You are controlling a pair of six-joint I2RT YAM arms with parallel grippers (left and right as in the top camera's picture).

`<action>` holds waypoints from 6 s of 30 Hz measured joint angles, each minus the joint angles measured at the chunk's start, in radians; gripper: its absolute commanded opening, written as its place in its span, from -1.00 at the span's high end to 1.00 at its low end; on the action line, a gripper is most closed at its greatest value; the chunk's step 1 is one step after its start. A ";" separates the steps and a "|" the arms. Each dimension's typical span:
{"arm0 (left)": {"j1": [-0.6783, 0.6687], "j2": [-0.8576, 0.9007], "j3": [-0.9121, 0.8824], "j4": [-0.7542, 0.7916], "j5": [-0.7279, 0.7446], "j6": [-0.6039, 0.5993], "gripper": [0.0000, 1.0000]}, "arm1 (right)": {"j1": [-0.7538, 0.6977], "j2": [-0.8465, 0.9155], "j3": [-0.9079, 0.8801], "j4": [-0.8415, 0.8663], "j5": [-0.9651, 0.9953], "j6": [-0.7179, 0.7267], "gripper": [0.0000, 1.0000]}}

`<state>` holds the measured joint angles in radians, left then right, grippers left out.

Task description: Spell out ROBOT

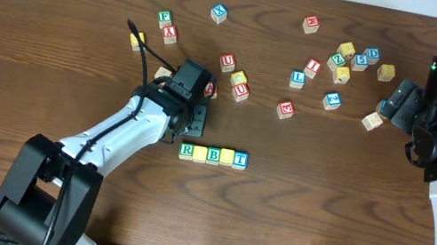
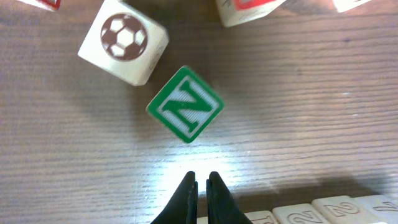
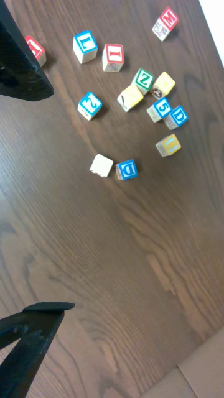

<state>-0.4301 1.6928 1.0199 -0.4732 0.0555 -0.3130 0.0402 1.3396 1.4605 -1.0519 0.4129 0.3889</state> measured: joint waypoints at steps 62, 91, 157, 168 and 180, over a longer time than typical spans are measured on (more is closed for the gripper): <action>-0.221 0.085 0.019 0.134 0.123 0.035 0.86 | 0.000 0.000 0.000 0.000 0.000 0.000 -0.99; -0.221 0.085 0.019 0.095 0.122 0.003 0.85 | 0.000 0.000 0.000 0.000 0.000 0.000 -0.98; 0.021 -0.478 0.180 -0.247 0.006 0.101 -0.15 | 0.000 0.000 0.000 0.000 0.000 0.000 -0.98; 0.060 -0.591 0.182 -0.332 -0.092 0.108 -0.96 | 0.000 0.000 0.000 0.000 0.000 0.000 -0.98; 0.060 -0.587 0.182 -0.332 -0.105 0.108 -0.97 | 0.000 0.000 0.000 0.000 0.000 0.000 -0.99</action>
<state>-0.3698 1.1053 1.2015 -0.8051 -0.0498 -0.2054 0.0402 1.3396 1.4605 -1.0519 0.4129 0.3889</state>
